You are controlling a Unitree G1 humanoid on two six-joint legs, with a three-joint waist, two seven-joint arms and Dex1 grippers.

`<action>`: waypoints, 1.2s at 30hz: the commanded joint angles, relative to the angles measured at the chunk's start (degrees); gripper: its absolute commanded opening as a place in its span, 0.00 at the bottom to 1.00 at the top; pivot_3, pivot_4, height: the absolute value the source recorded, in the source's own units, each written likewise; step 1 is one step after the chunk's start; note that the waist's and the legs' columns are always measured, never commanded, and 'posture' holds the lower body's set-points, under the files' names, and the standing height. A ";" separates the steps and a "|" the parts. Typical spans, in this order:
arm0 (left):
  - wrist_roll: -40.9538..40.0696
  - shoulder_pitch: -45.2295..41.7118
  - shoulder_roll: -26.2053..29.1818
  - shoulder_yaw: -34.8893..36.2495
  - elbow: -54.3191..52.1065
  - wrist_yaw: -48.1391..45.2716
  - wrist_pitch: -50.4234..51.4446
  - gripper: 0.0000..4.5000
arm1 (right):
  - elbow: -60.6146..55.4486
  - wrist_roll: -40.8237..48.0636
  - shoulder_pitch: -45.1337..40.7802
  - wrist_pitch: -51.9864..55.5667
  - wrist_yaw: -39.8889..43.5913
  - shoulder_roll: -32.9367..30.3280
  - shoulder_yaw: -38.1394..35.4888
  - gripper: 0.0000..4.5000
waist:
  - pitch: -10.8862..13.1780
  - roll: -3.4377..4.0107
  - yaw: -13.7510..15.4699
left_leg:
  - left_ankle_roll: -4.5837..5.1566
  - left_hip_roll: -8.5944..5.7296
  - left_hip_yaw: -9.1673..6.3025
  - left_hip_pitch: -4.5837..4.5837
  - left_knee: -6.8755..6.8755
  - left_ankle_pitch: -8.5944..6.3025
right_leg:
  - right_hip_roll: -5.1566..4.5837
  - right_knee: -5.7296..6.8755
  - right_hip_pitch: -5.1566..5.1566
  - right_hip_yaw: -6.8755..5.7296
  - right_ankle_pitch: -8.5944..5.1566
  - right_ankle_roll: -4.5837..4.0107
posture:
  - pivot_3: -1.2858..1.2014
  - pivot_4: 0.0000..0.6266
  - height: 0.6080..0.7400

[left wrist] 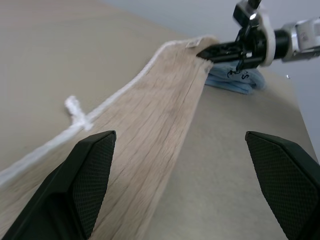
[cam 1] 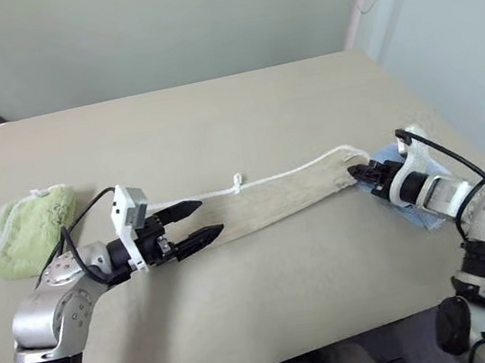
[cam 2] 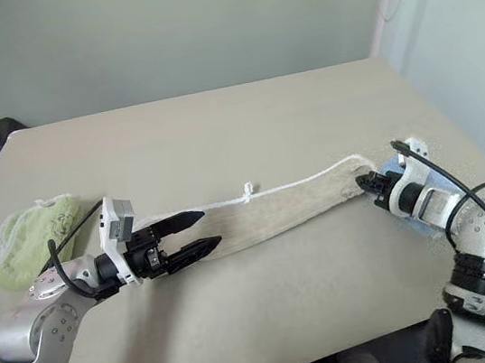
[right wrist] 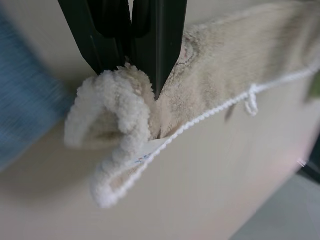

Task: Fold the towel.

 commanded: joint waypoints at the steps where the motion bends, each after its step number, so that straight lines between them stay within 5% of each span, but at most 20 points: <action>1: 0.31 -0.65 0.67 1.49 -0.24 -0.45 -1.79 1.00 | -1.69 -4.08 -0.84 -5.56 5.73 -6.37 6.67 0.01 | 0.02 0.04 -0.03 | 0.00 0.00 0.00 -0.01 0.00 0.00 | 0.00 0.00 -0.01 0.00 0.00 0.00 | 0.52 0.24 1.00; 10: 1.03 -1.84 0.42 0.68 0.89 -0.14 -2.58 1.00 | -7.45 -18.72 -3.18 -22.04 22.43 -19.90 33.27 0.01 | 0.04 0.08 -0.46 | 0.00 0.04 0.03 0.02 -0.03 0.03 | 0.05 -0.03 0.00 -0.03 -0.03 0.05 | 0.52 0.24 1.00; 13: 1.25 -2.00 0.18 0.54 0.94 -0.05 -2.79 1.00 | -9.54 -19.56 -5.48 -23.90 26.67 -19.19 37.42 0.01 | 0.04 0.08 -0.62 | 0.73 0.03 0.07 0.00 0.01 0.46 | 0.04 -0.05 0.00 -0.03 -0.05 0.08 | 0.52 0.24 1.00; 26: 1.40 -1.14 -1.18 0.70 -0.41 0.85 -2.73 1.00 | -5.19 -29.32 -11.61 -32.75 38.81 -14.86 52.69 0.01 | 0.01 0.01 -0.48 | 0.72 0.02 0.04 0.01 0.02 0.45 | 0.02 -0.07 0.04 0.00 -0.18 0.09 | 0.52 0.24 1.00; 36: 1.48 -0.24 -2.42 0.26 -1.46 1.65 -2.85 1.00 | 2.53 -34.84 -11.95 -35.06 40.00 -8.21 54.64 0.01 | 0.00 0.00 -0.41 | 0.72 0.03 0.03 0.03 0.01 0.46 | 0.01 -0.03 0.02 -0.03 -0.06 -0.11 | 0.52 0.24 1.00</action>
